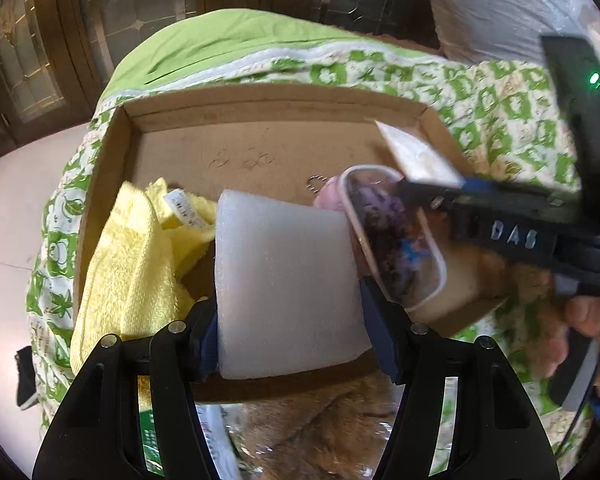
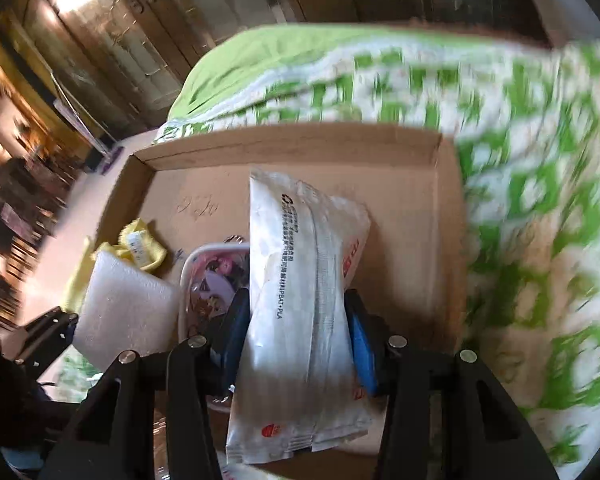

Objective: Organize soft objects
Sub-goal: 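Carry the foam block with the left tool while the right tool carries the packet into the tray, then release the foam block in the tray with the left tool while the right tool releases the packet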

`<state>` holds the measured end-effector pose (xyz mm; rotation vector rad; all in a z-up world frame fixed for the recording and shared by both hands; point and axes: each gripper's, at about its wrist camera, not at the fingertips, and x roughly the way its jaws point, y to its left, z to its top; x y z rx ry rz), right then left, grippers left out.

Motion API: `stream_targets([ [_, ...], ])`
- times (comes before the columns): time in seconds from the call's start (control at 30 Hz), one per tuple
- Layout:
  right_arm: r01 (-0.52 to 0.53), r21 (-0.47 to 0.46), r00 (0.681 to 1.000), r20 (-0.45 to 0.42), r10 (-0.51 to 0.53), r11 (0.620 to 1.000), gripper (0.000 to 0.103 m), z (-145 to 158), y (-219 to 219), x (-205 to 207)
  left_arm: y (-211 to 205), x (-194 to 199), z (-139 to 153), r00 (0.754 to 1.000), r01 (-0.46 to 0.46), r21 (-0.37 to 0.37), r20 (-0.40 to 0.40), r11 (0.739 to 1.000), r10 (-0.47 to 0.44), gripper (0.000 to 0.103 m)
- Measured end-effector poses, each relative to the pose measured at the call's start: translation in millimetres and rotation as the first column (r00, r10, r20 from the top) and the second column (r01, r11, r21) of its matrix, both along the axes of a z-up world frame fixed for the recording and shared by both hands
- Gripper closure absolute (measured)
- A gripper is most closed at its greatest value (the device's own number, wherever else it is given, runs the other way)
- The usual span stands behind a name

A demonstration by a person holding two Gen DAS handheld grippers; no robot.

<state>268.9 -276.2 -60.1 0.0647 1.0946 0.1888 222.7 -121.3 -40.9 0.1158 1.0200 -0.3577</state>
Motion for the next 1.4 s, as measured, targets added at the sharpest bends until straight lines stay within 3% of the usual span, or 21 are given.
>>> stream_targets([
  [0.1,0.043,-0.144,0.998,0.058,-0.035,0.989,0.057,4,3,0,1,3,-7,1.0,-0.013,0.035,-0.003,0.999,0.013,0.041],
  [0.33,0.042,-0.14,0.996,0.078,-0.031,0.989,0.057,-1,3,4,-4,13,-9,1.0,-0.023,0.055,0.0,0.998,0.023,0.041],
  [0.5,0.039,-0.136,0.993,0.12,-0.023,0.99,0.056,5,-1,1,1,15,-5,0.999,-0.034,0.02,-0.001,0.999,0.034,0.038],
  [0.57,0.041,-0.123,0.991,0.132,-0.025,0.991,0.053,7,-2,-1,4,12,-3,0.999,-0.036,0.016,0.0,0.999,0.036,0.037],
  [0.63,0.046,-0.105,0.99,0.141,-0.031,0.993,0.038,8,-3,-3,5,9,-2,0.999,-0.035,0.023,0.008,0.999,0.035,0.037],
  [0.7,0.048,-0.101,0.986,0.163,-0.031,0.994,0.032,11,-3,-8,6,6,1,0.999,-0.033,0.027,0.014,0.999,0.032,0.037],
  [0.87,0.058,-0.085,0.977,0.21,-0.039,0.995,0.028,20,-2,-21,9,-1,12,0.999,-0.027,0.005,0.024,1.0,0.026,0.03],
  [0.97,0.076,-0.048,0.974,0.218,-0.064,0.996,0.025,25,-2,-31,11,-3,16,0.999,-0.02,-0.016,0.025,1.0,0.02,0.016],
  [1.2,0.112,0.021,0.963,0.242,-0.114,0.993,0.024,36,-10,-54,14,-11,24,0.999,-0.027,-0.037,0.02,0.999,0.028,0.016],
  [1.4,0.171,0.089,0.961,0.204,-0.186,0.981,0.024,35,-28,-61,38,-45,32,0.999,-0.041,-0.071,0.023,0.997,0.043,0.016],
])
